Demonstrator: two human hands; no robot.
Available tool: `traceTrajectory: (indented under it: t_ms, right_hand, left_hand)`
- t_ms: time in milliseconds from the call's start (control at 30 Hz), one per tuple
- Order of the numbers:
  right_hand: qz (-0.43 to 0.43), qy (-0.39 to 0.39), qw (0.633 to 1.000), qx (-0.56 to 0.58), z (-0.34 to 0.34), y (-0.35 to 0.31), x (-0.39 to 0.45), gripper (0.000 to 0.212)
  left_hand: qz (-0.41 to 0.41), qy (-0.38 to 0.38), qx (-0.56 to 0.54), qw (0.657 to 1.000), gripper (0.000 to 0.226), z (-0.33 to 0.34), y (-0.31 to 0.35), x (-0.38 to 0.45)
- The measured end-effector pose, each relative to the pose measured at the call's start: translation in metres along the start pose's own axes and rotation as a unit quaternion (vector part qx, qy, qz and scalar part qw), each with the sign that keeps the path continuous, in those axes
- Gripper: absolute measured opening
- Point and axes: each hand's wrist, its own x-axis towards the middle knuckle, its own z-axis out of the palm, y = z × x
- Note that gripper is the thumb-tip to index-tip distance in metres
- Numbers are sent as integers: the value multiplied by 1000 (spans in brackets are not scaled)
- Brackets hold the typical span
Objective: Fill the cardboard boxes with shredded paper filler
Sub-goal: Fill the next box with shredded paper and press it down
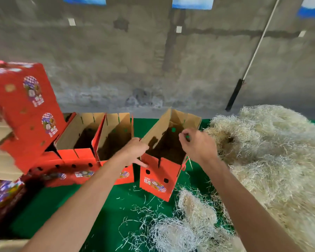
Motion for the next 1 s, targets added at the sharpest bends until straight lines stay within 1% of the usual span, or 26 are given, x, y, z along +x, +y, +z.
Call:
traceTrajectory:
  t_ms: [67,133,233,267,333,367,400,433,500,567,633,667,700,733,767,800,833,900,967,1000]
  right_hand:
    - [-3,8,1000,-5,-18,0,-11,24]
    - [15,10,1000,3,-31,4,-26,28]
    - [81,11,995,49,-44,11,-53,39]
    - [99,-9,994,38,-48,11,-64,45]
    - [104,-98,990,-12,-53,11,-82,62]
    - [90,-158,983,-11,-54,8,-92,68]
    - [75,-220,973,14,-54,7,-104,70]
    - [70,-277,957,54,-52,5,-117,68]
    - [81,-369,918,120,-48,4,-143,57]
    - [71,-418,897,126,-42,6,-165,55]
    - [80,-446,882,131,-34,12,-183,57]
    - [102,-457,872,143,-31,15,-191,57]
    - [118,-463,864,158,-26,17,-199,53]
    - [117,-464,861,175,-22,19,-207,41]
    - [96,-462,865,173,-15,20,-214,23]
    - [79,-452,872,174,-11,20,-220,11]
    - [62,-435,883,164,-6,18,-225,12]
    - [55,-401,900,161,-1,15,-230,16]
    - [67,-396,900,171,2,12,-231,15]
    - [77,-407,892,182,3,11,-230,14]
  left_hand:
    - [5,-23,9,1000,14,-19,-4,-35]
    - [-8,-42,25,999,13,-39,-12,-71]
    - [-58,-58,45,996,31,-68,-32,-117]
    - [-81,-65,48,993,35,-76,-41,-131]
    - [-126,-82,52,987,42,-90,-63,-151]
    - [-145,-88,52,984,44,-94,-75,-157]
    - [-162,-91,52,981,45,-98,-88,-163]
    - [-180,-96,51,978,46,-101,-99,-168]
    - [-213,-121,48,968,54,-105,-118,-175]
    - [-235,-169,62,955,60,-108,-131,-181]
    - [-237,-223,93,941,55,-112,-141,-185]
    - [-232,-249,107,934,48,-113,-146,-186]
    - [-228,-269,118,928,41,-114,-152,-187]
    - [-226,-282,122,924,36,-114,-156,-186]
    - [-227,-290,123,921,34,-113,-161,-186]
    - [-228,-293,123,920,35,-113,-164,-185]
    - [-229,-289,123,921,37,-112,-165,-186]
    - [-213,-264,136,931,41,-112,-164,-186]
    - [-178,-238,186,936,44,-115,-158,-185]
    - [-158,-231,227,933,46,-116,-154,-186]
